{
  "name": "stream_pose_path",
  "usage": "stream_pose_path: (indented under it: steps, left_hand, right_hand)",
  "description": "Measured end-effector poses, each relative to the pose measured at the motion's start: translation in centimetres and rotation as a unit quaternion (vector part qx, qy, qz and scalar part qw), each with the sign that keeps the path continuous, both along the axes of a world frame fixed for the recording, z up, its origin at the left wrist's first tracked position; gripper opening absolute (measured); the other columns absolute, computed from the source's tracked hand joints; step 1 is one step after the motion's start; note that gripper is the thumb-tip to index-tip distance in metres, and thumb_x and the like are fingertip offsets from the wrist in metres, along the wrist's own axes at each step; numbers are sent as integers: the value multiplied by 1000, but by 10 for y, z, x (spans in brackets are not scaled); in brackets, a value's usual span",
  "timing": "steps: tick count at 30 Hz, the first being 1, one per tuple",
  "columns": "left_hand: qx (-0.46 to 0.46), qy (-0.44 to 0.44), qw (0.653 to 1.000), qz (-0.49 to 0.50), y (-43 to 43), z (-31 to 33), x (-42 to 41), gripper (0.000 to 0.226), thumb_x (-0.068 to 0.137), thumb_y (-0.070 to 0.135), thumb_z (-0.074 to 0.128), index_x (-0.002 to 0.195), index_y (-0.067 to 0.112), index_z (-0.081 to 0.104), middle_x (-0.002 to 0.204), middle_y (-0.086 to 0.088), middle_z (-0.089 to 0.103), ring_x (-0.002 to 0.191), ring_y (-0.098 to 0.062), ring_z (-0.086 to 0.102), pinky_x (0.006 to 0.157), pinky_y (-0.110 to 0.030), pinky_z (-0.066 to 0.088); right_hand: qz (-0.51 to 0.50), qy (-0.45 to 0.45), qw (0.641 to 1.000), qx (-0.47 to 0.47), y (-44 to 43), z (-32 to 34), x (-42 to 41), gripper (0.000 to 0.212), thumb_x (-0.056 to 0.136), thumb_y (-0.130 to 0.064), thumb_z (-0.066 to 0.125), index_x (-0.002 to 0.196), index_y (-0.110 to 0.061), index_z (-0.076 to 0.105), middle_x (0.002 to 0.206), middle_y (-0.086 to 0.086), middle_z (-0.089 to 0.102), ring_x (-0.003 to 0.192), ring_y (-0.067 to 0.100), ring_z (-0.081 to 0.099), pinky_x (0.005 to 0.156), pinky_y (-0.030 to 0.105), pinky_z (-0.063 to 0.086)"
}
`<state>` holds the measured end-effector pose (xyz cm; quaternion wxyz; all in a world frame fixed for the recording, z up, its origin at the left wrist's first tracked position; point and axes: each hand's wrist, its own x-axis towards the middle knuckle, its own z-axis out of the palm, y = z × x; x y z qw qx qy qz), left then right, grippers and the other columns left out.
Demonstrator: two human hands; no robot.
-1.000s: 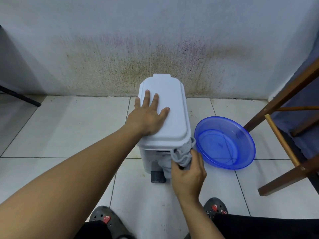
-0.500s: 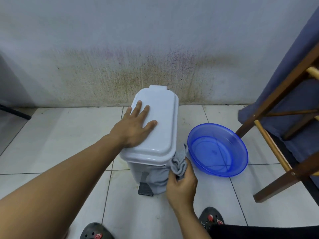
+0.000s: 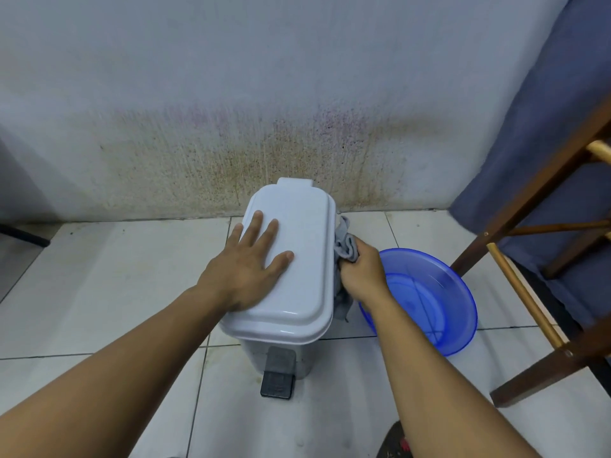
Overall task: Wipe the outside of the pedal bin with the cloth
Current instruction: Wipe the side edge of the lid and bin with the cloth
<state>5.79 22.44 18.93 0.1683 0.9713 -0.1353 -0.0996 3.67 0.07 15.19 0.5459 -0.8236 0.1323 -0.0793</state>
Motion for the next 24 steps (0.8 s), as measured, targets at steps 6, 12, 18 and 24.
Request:
stream_pose_path:
  steps: [6,12,18,24]
  left_hand:
    - [2,2,1000,15,-5,1,1,78,93,79,19,159,46,-7,165,22,-21,156,-17,-13,120,-52,21]
    - [-5,1,1000,26,-7,2,-1,77,94,78,20,160,44,-4,166,21,-18,156,-17,-10,120,-52,21]
    - [-6,7,1000,25,-7,2,-3,78,94,78,20,160,44,-5,166,20,-20,156,-17,-11,120,-53,20]
    - [-4,12,1000,13,-5,2,-4,78,95,77,19,159,43,-8,165,19,-23,156,-20,-14,122,-52,17]
  right_hand:
    - [36,19,999,14,2,9,-24,43,88,1,52,66,-35,57,63,-17,60,59,2,46,58,23,40]
    - [36,-3,997,65,15,1,-105,26,91,4,60,90,-20,68,86,-4,72,85,14,66,73,19,51]
    - [14,-40,997,61,37,6,-155,64,79,20,54,96,-39,70,105,-10,65,98,6,63,82,13,49]
    - [68,49,991,-108,37,21,-126,92,79,12,45,139,-58,38,111,-16,44,104,5,52,88,15,45]
